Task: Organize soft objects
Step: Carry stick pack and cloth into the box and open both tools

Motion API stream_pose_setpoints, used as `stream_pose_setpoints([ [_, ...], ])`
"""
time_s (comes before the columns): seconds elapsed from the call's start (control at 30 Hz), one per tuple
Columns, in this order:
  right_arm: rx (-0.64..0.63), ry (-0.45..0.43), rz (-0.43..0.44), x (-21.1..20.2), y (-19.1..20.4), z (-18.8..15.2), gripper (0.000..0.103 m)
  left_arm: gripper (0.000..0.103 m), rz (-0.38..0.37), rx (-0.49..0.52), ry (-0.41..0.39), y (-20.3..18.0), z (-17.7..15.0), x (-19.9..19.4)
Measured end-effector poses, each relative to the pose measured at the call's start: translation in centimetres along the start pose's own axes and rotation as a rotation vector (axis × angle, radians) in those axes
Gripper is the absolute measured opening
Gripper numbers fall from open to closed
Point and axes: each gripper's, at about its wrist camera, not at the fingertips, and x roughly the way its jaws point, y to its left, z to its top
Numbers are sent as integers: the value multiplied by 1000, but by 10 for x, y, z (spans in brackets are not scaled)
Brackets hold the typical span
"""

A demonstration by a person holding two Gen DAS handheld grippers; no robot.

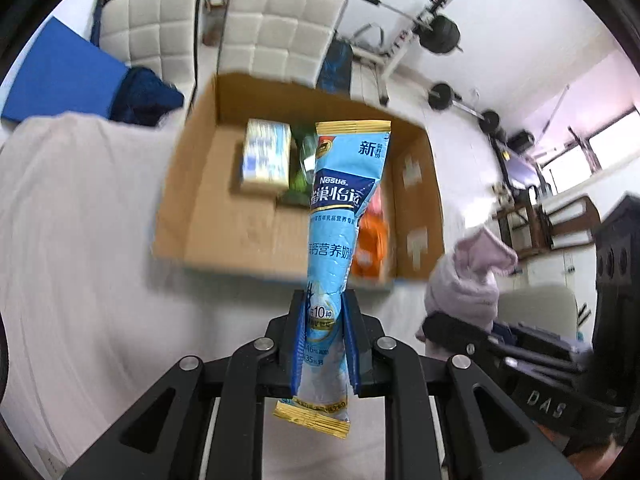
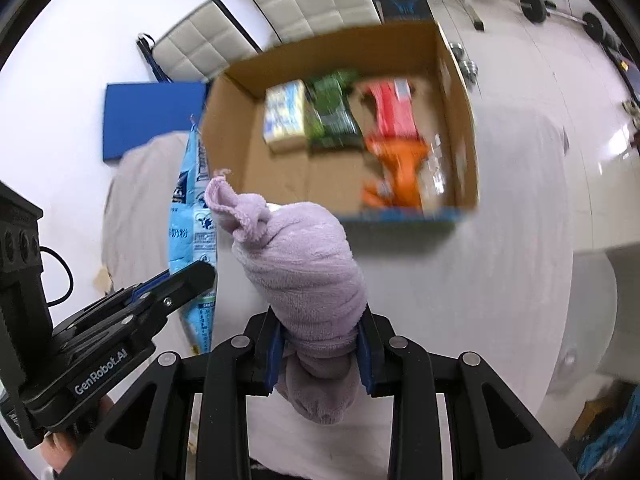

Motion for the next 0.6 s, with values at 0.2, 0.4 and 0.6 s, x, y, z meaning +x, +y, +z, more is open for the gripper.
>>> stream_pose_setpoints([
  [0.2, 20, -18, -52, 24, 16, 56, 32, 15, 80, -41, -1, 25, 66, 32],
  [0.4, 71, 32, -82, 72, 9, 93, 32, 15, 169, -69, 75, 59, 96, 86],
  [0.6, 108, 89, -96, 122, 2, 111, 32, 15, 200, -65, 144, 64, 101, 120],
])
